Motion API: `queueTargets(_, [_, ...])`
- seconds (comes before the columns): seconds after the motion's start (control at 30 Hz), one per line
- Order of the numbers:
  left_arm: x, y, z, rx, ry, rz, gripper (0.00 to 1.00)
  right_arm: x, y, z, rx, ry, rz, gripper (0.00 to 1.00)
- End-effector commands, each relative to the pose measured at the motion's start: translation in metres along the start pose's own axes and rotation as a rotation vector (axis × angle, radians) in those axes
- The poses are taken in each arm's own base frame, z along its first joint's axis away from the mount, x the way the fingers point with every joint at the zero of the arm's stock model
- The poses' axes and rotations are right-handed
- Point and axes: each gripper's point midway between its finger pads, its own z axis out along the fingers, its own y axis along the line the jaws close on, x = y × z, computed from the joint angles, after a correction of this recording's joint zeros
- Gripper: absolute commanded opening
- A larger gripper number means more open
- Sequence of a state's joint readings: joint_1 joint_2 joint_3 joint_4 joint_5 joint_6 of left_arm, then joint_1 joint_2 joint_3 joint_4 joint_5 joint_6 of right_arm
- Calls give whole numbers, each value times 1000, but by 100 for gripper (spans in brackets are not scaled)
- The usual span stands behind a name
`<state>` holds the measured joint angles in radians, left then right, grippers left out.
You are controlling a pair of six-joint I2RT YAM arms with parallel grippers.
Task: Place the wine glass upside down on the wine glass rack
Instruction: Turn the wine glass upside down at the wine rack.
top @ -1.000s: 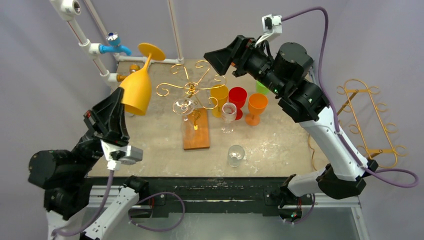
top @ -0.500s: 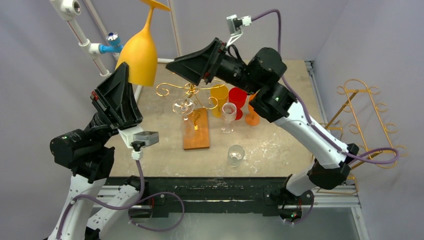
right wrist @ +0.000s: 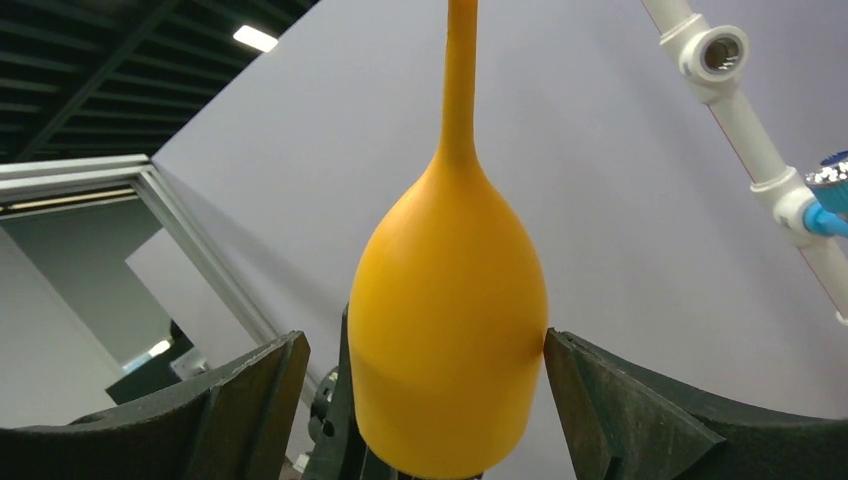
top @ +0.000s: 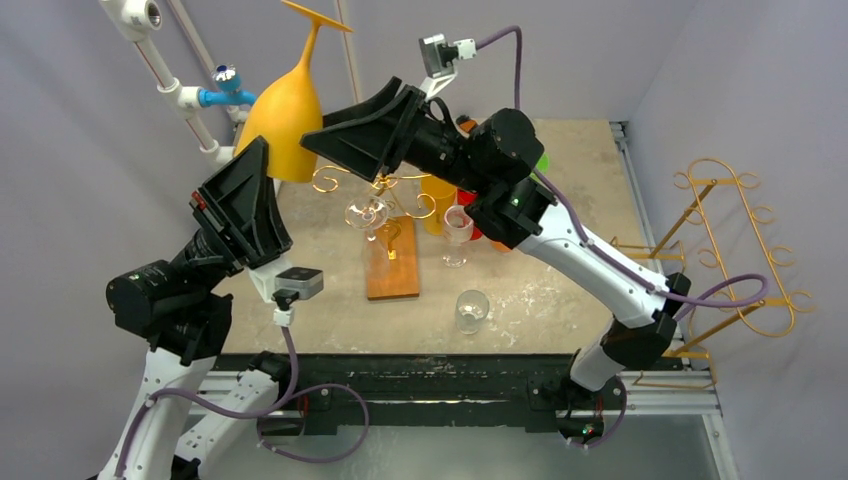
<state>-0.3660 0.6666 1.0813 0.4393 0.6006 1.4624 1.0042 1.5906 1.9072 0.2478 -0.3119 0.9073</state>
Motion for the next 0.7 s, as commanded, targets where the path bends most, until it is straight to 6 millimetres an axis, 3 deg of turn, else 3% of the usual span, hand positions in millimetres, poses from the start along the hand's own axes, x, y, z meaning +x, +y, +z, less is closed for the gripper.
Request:
queueTargets(0.0, [-12, 9, 2, -29, -67, 40, 0, -7, 29, 10, -149, -29, 32, 99])
queueTargets(0.3, [-12, 3, 5, -26, -79, 54, 0, 8, 39, 26, -213, 2, 64, 98])
queueTargets(0.43, [-2, 0, 2, -5, -19, 29, 4, 7, 42, 15, -210, 4, 46, 73])
queueTargets(0.53, [8, -8, -3, 60, 47, -49, 59, -7, 38, 0, -149, -22, -12, 60])
queueTargets(0.67, [11, -30, -18, 226, 126, -206, 89, -26, 9, -21, 23, -18, -134, 58])
